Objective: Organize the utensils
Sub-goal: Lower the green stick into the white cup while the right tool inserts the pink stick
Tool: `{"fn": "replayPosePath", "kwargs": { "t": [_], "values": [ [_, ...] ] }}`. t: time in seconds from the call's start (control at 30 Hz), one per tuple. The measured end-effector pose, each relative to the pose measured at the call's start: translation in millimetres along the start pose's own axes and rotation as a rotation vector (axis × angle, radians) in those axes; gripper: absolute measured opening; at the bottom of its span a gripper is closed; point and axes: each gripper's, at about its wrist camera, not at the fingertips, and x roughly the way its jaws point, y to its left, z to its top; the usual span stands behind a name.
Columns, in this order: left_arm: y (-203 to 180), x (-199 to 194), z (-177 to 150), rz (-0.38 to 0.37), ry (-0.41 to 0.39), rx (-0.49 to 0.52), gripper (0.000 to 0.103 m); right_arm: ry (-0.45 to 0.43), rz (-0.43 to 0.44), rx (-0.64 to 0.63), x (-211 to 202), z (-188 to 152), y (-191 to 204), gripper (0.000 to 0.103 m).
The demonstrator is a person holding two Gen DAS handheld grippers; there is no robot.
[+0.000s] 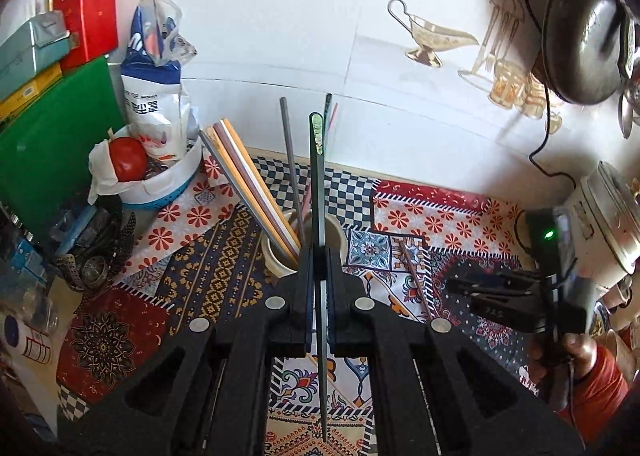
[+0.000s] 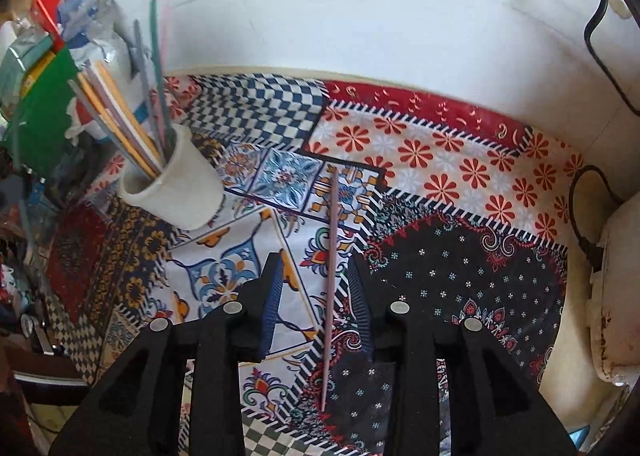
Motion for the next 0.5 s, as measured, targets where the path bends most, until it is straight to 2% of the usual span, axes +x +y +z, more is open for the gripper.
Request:
{"fn": "replayPosePath", "kwargs": {
  "t": [0.13, 0.2, 0.33, 0.4, 0.5],
  "values": [
    [11.1, -4.5, 2.4, 0.022, -0.02, -0.037, 0.004, 0.096, -0.014, 0.023, 43.6, 2.6, -7.6, 0.03],
    [15.1, -5.8, 2.7, 0.035, -0.028, -0.05, 0.005, 0.116, -0.019, 0.022, 57.7, 3.2, -7.4, 0.03],
    [21.4, -8.8, 4.3, 0.052, -0.043, -0.064, 0.004, 0.14, -0.033, 0.009, 74.0, 5.9, -3.4, 0.016],
    [23.3, -10.7, 6.3, 0.058, -0.052, -0.069, 0.004, 0.138, -0.053, -0.013, 76.0, 8.8, 0.4, 0.015],
    [25.1, -14.1, 9.8, 0.067, -0.07, -0.072, 0.005, 0.129, -0.086, -0.043, 78.0, 11.1, 5.5, 0.007]
  ]
}}
